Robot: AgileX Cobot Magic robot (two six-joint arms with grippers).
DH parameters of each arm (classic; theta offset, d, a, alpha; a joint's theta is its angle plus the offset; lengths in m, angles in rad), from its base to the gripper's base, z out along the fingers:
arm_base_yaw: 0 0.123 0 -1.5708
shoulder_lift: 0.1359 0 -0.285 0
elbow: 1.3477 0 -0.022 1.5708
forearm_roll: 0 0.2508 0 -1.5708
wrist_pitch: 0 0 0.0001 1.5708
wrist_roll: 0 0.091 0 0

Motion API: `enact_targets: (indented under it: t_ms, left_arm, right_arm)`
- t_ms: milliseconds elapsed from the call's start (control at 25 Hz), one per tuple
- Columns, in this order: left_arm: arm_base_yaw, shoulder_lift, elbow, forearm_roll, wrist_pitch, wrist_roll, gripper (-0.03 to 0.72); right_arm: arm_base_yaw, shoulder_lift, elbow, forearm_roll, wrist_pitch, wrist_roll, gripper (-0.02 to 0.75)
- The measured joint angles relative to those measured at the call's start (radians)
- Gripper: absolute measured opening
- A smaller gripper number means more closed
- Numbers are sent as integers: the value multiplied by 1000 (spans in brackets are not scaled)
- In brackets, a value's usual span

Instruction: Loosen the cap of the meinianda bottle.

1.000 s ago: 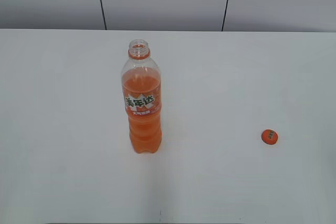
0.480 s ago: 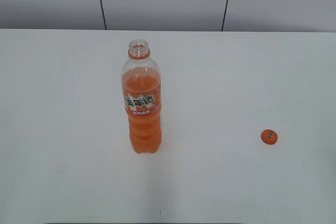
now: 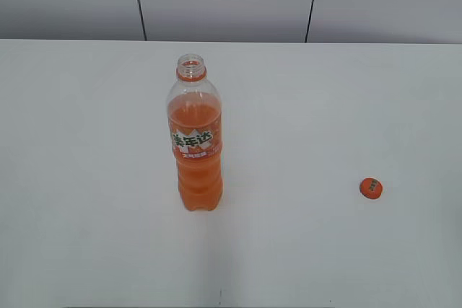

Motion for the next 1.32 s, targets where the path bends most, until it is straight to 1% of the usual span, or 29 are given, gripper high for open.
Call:
enact_targets:
  t_ms: [560, 840, 1320]
  left_arm:
    - [0, 0, 0, 0, 0, 0, 370]
    - [0, 0, 0, 0, 0, 0, 352]
    - [0, 0, 0, 0, 0, 0, 352]
  right_arm:
    - [0, 0, 0, 0, 0, 1, 532]
    - [0, 0, 0, 1, 0, 1, 532]
    - [0, 0, 0, 2, 0, 1, 532]
